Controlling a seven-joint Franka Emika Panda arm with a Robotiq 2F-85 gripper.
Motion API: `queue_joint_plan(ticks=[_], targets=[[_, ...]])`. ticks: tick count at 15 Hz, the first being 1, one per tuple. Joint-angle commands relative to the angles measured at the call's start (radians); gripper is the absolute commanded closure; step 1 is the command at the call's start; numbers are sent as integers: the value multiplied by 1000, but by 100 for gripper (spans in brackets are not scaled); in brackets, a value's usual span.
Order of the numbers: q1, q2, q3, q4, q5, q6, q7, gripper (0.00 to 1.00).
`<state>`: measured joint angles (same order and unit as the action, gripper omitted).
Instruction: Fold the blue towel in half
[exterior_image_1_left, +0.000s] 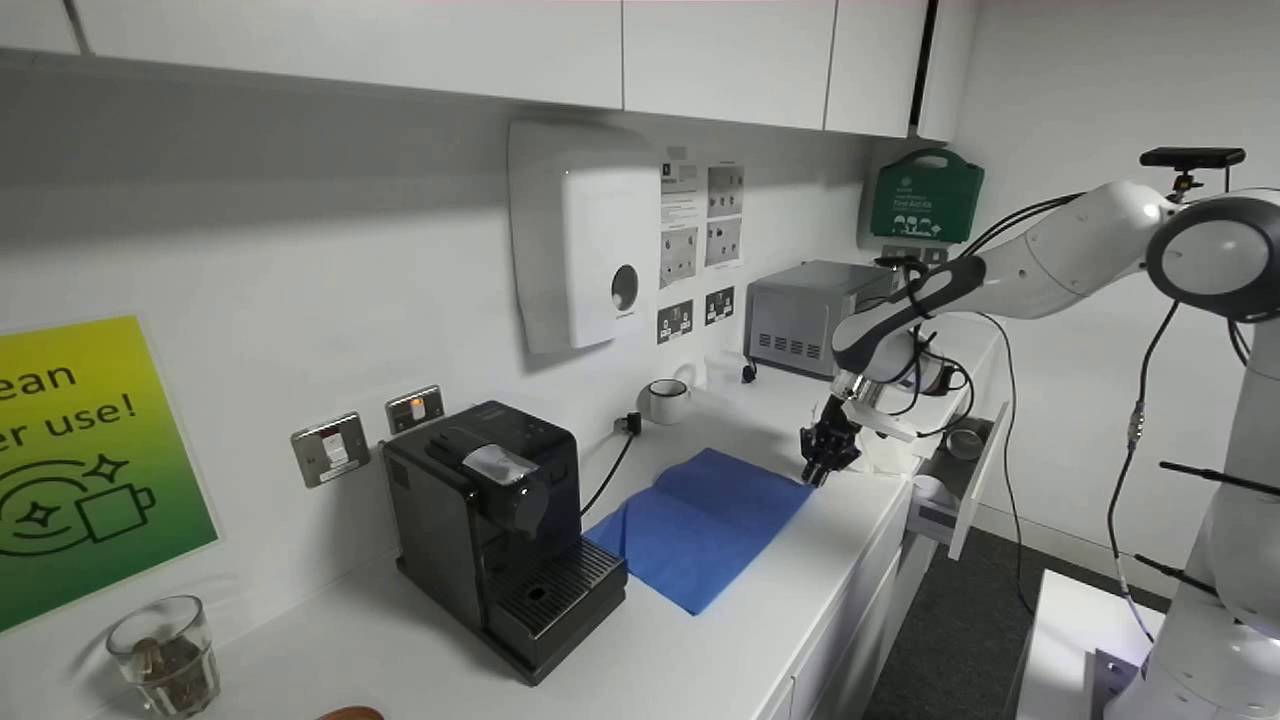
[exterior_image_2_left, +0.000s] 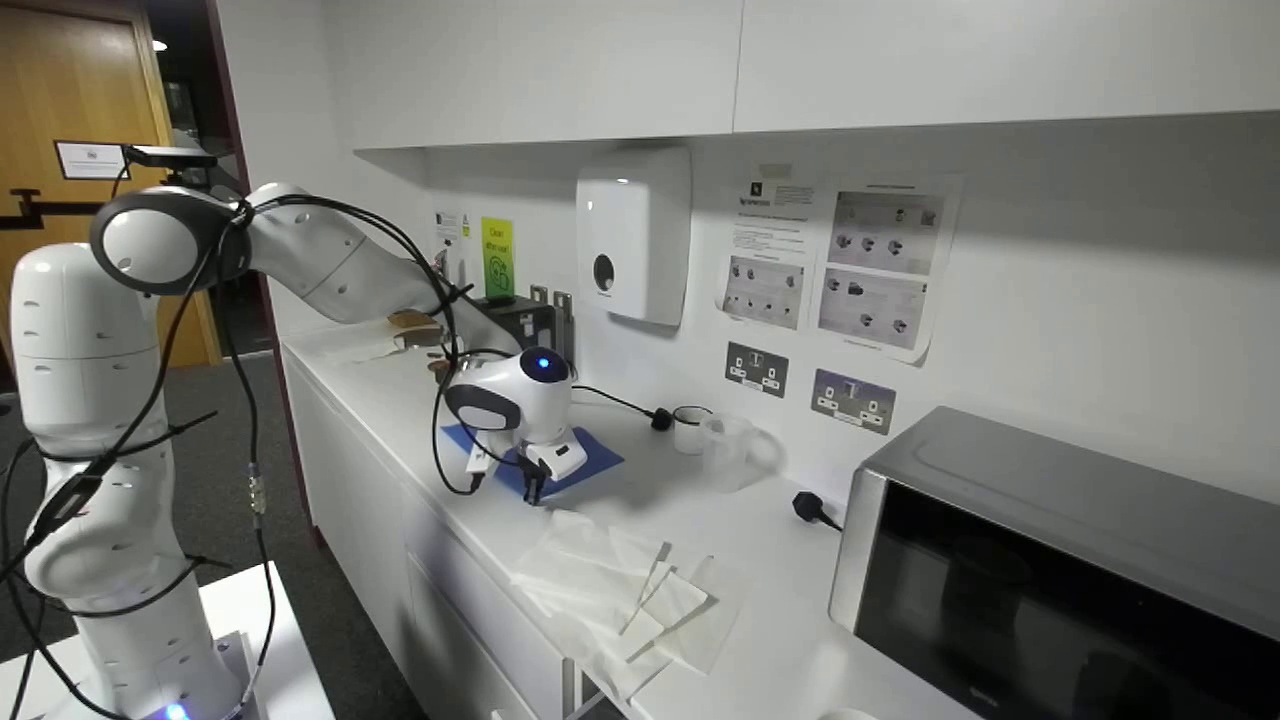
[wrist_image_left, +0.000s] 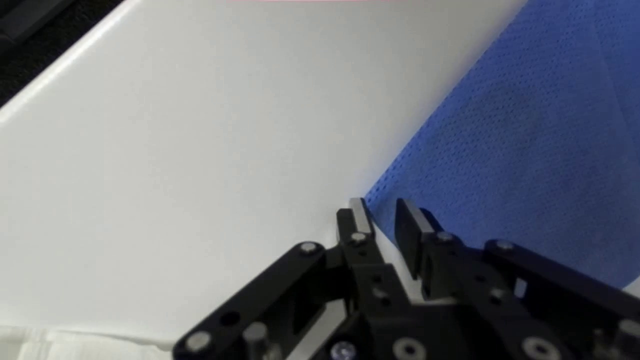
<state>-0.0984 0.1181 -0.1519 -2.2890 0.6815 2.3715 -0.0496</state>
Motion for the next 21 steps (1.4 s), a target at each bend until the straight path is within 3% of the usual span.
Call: queue_joint_plan(ticks=[1, 10, 21], targets=[[-18, 11, 14, 10, -17, 8, 7, 100], [-21, -6, 13, -6, -9, 15, -2, 100], [-46, -181, -6, -146, -6, 126, -16, 100]])
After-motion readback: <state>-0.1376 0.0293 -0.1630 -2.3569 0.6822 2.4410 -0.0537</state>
